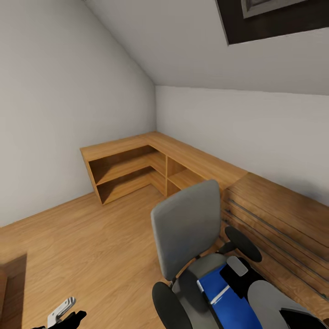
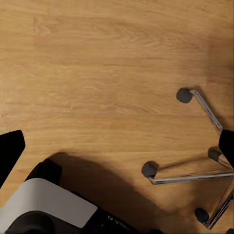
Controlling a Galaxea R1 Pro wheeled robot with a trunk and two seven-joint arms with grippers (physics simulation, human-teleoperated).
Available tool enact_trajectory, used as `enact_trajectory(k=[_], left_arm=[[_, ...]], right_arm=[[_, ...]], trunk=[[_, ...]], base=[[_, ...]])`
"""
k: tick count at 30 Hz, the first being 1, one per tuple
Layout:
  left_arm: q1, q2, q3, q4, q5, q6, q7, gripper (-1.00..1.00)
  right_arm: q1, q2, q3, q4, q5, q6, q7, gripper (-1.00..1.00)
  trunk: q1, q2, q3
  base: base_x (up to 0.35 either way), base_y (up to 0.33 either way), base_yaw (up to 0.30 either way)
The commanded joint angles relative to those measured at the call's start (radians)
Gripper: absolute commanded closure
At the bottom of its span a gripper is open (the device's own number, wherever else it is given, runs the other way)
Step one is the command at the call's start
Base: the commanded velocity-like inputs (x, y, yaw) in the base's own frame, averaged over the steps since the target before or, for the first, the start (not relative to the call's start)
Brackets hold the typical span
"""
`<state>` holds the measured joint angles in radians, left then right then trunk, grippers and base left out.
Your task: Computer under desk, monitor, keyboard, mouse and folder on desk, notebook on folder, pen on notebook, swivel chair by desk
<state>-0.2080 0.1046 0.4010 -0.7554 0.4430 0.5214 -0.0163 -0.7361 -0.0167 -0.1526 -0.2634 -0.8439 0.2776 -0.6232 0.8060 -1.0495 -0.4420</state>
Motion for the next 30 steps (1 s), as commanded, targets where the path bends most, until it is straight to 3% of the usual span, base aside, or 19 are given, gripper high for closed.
enact_trajectory(k=[1,16,26,30], left_arm=[[-0.001,0.0,0.003,0.005,0.003,0.006,-0.002,-1.0],[-0.001,-0.001,0.002,0.016,0.003,0.006,-0.002,-1.0],[-0.001,-0.003,0.002,0.069,0.003,0.004,-0.001,-1.0],[-0.001,-0.026,-0.003,0.047,-0.001,0.005,-0.005,-1.0]], right_arm=[[0.0,-0.002,-0.001,-0.002,0.002,0.005,-0.006,1.0],[0.001,-0.001,0.015,0.085,0.015,0.01,0.016,1.0],[0.001,-0.004,0.029,0.096,0.017,0.011,0.07,1.0],[-0.013,0.016,0.03,0.082,0.022,0.014,0.073,1.0]], trunk=[[-0.004,0.007,0.002],[-0.061,0.112,0.049],[-0.061,0.112,0.049],[-0.061,0.112,0.049]], base=[[0.0,0.0,0.0],[0.0,0.0,0.0],[0.0,0.0,0.0],[0.0,0.0,0.0]])
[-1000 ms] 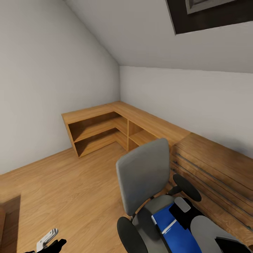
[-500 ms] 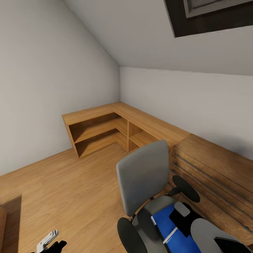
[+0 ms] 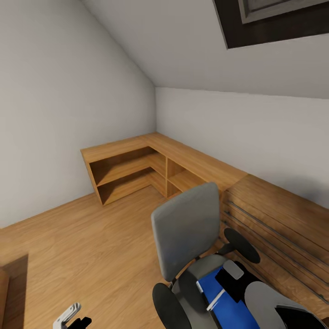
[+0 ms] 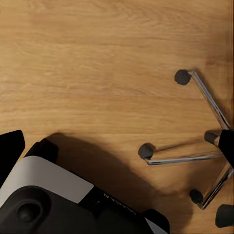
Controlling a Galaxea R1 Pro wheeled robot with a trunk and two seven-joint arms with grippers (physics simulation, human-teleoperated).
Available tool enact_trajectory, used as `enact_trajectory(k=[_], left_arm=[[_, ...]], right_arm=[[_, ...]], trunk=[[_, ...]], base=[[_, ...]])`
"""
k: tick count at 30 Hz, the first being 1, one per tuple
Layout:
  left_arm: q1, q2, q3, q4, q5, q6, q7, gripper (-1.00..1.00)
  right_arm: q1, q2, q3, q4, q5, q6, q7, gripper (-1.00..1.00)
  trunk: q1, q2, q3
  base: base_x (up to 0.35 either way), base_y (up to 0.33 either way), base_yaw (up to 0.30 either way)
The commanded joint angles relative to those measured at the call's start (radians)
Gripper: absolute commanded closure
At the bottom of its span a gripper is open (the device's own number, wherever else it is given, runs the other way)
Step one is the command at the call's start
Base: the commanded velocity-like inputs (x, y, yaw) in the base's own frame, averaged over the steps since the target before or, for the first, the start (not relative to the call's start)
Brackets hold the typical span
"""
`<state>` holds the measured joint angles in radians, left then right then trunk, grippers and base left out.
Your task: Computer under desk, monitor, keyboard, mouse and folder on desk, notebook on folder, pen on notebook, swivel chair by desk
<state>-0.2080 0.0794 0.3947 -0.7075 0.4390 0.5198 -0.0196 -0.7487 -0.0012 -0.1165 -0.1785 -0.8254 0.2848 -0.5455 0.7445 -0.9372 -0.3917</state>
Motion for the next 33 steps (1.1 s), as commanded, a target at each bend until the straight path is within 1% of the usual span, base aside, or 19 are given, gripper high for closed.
enact_trajectory(k=[1,4,5,7,12,33], left_arm=[[-0.001,-0.002,0.004,-0.001,0.003,0.006,-0.002,-1.0],[-0.001,0.0,0.003,-0.001,0.002,0.006,-0.002,-1.0],[-0.001,0.001,0.003,-0.001,0.002,0.006,-0.003,-1.0],[-0.001,-0.01,0.003,0.006,0.002,0.005,-0.001,-1.0],[-0.001,-0.016,0.003,0.012,0.001,0.005,-0.001,-1.0],[-0.001,-0.019,0.003,0.018,0.001,0.005,0.0,-1.0]], right_arm=[[0.0,0.0,-0.006,-0.002,0.003,0.007,-0.005,1.0],[0.0,0.0,-0.006,-0.002,0.003,0.007,-0.005,1.0],[0.0,0.0,-0.006,-0.002,0.003,0.007,-0.005,1.0],[0.001,0.004,-0.004,0.004,0.004,0.006,-0.004,1.0],[0.003,0.002,-0.002,0.009,0.005,0.005,-0.004,1.0],[0.003,0.001,-0.001,0.011,0.005,0.004,-0.004,1.0]], trunk=[[0.0,-0.001,-0.001],[0.0,-0.001,-0.001],[-0.004,0.006,0.002],[-0.011,0.02,0.008],[-0.031,0.055,0.024],[-0.111,0.202,0.09]], base=[[0.0,0.0,0.0],[0.0,0.0,0.0],[0.0,0.0,0.0],[0.0,0.0,0.0],[0.0,0.0,0.0],[0.0,0.0,0.0]])
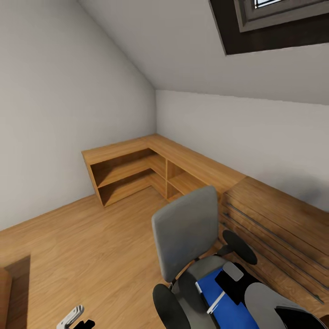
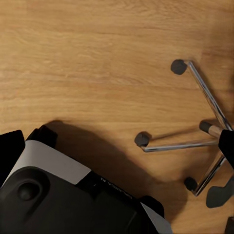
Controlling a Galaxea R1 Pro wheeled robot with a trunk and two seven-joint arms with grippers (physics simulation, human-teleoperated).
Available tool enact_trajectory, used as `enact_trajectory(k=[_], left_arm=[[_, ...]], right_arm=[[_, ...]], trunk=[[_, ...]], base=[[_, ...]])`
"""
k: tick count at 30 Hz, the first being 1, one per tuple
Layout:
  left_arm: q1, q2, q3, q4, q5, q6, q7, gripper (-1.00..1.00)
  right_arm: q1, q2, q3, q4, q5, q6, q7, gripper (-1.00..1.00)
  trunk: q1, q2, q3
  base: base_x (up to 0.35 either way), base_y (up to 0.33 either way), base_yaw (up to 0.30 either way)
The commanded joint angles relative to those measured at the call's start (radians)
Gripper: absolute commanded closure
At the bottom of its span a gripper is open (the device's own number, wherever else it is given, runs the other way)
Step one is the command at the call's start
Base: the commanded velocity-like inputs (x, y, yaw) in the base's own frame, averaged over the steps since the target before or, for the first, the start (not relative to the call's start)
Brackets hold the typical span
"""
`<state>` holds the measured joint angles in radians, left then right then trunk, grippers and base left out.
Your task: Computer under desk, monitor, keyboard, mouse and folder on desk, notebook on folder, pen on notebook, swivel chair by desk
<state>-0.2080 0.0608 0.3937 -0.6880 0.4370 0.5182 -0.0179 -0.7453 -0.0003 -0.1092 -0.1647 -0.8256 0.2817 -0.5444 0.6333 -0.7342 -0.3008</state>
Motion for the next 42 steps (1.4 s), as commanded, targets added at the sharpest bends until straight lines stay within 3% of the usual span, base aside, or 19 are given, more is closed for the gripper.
enact_trajectory(k=[1,17,29,36,42], left_arm=[[-0.001,-0.001,0.004,-0.001,0.003,0.006,-0.002,-1.0],[-0.001,0.0,0.004,0.003,0.003,-0.016,-0.001,-1.0],[-0.001,0.0,-0.003,0.097,0.001,-0.138,-0.002,-1.0],[-0.001,0.001,-0.003,0.111,0.002,-0.17,-0.005,-1.0],[-0.001,0.001,-0.003,0.114,0.001,-0.176,-0.005,-1.0]], right_arm=[[0.0,0.0,-0.008,-0.002,0.005,0.007,-0.005,1.0],[0.0,-0.001,-0.009,-0.001,0.005,0.007,-0.006,1.0],[0.0,0.002,-0.009,-0.001,0.005,0.007,-0.007,1.0],[0.0,0.003,-0.008,-0.001,0.005,0.007,-0.009,1.0],[0.0,0.004,-0.008,-0.001,0.005,0.007,-0.009,1.0]], trunk=[[-0.004,0.006,0.002],[-0.065,0.118,0.052],[-0.111,0.202,0.09],[-0.138,0.251,0.113],[-0.138,0.251,0.118]], base=[[0.0,0.0,0.0],[0.0,0.0,0.0],[0.0,0.0,0.0],[0.0,0.0,-0.089],[0.0,0.0,-0.182]])
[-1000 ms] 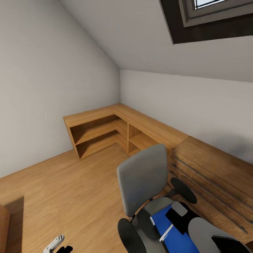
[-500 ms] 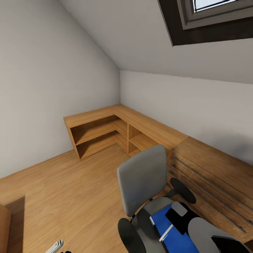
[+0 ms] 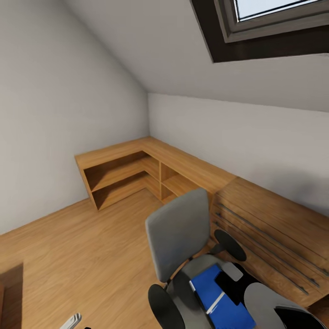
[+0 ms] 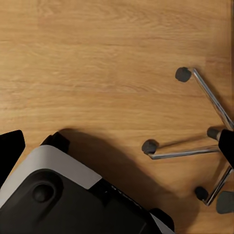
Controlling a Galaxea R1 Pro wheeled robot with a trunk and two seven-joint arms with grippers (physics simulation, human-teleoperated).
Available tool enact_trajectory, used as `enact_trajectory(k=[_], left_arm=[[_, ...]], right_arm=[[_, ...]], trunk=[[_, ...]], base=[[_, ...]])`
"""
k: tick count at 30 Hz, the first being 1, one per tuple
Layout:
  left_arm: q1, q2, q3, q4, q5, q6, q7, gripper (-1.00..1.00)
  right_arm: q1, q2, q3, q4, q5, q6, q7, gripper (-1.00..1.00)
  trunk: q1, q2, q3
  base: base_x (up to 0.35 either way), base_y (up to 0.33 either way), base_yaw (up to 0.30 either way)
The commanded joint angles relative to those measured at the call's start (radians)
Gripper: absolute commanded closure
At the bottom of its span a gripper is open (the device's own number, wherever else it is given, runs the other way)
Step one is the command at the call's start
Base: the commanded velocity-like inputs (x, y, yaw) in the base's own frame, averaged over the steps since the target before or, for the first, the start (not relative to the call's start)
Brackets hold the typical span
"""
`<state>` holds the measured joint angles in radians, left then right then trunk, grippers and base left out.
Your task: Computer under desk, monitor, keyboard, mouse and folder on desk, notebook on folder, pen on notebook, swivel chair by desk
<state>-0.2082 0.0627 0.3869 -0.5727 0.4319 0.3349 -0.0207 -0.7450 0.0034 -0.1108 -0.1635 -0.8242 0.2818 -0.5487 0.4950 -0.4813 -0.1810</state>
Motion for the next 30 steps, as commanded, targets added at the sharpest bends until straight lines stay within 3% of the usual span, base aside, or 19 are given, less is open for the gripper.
enact_trajectory(k=[1,22,30], left_arm=[[0.0,0.0,0.004,-0.001,0.006,0.007,-0.002,-1.0],[0.0,0.0,0.004,0.002,0.005,-0.009,-0.002,-1.0],[0.0,0.0,0.004,0.021,0.005,-0.047,-0.002,-1.0]], right_arm=[[0.0,0.0,-0.006,-0.002,0.004,0.007,-0.005,1.0],[0.0,0.0,-0.006,-0.002,0.004,0.007,-0.005,1.0],[0.0,0.0,-0.006,-0.002,0.004,0.007,-0.005,1.0]], trunk=[[0.0,-0.002,-0.001],[0.0,-0.002,0.017],[0.0,-0.002,0.024]], base=[[0.0,0.0,-0.196],[-0.002,0.0,-0.203],[-0.199,0.0,-0.205]])
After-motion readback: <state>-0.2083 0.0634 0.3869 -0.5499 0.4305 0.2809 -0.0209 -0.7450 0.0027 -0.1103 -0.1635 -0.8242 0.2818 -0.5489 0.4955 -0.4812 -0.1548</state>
